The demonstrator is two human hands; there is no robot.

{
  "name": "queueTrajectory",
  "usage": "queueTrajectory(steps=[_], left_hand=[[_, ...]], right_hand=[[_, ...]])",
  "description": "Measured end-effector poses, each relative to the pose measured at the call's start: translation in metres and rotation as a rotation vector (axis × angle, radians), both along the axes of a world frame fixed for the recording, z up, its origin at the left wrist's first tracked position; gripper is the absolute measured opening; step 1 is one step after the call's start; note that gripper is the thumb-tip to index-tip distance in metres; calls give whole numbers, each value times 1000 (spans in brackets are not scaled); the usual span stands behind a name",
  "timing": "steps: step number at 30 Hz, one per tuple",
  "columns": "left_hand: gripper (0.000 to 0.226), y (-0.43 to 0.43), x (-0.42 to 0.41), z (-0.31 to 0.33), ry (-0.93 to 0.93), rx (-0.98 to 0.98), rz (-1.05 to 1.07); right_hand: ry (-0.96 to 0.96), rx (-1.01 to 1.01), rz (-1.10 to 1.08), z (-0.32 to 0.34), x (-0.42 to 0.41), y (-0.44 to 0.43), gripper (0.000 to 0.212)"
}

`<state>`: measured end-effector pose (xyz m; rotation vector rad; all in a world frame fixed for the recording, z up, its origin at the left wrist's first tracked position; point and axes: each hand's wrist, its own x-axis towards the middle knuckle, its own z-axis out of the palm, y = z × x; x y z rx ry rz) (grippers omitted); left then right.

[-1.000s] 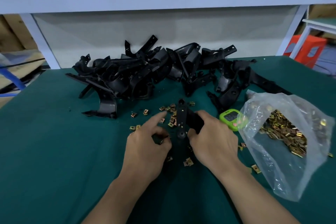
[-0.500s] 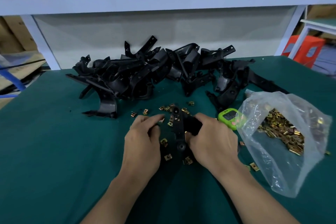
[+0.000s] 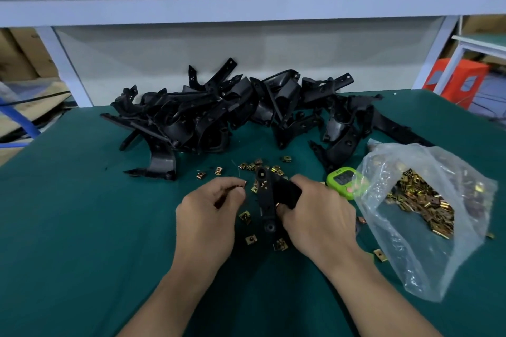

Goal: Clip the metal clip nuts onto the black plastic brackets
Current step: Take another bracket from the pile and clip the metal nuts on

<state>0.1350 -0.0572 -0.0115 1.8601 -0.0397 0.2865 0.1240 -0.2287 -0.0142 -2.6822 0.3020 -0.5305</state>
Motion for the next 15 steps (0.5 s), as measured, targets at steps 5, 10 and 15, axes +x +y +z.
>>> queueTrajectory(steps=[5,10,15], left_hand=[[22,2,2,3,32,-152,-32],[21,7,8,7,139,-395,-34],[19,4,10,1,198,-490,-15]], right_hand=[[18,21,20,1,-1,-1,27],[42,45,44,4,-2,1,25],[51,55,65,7,-5,2,24]])
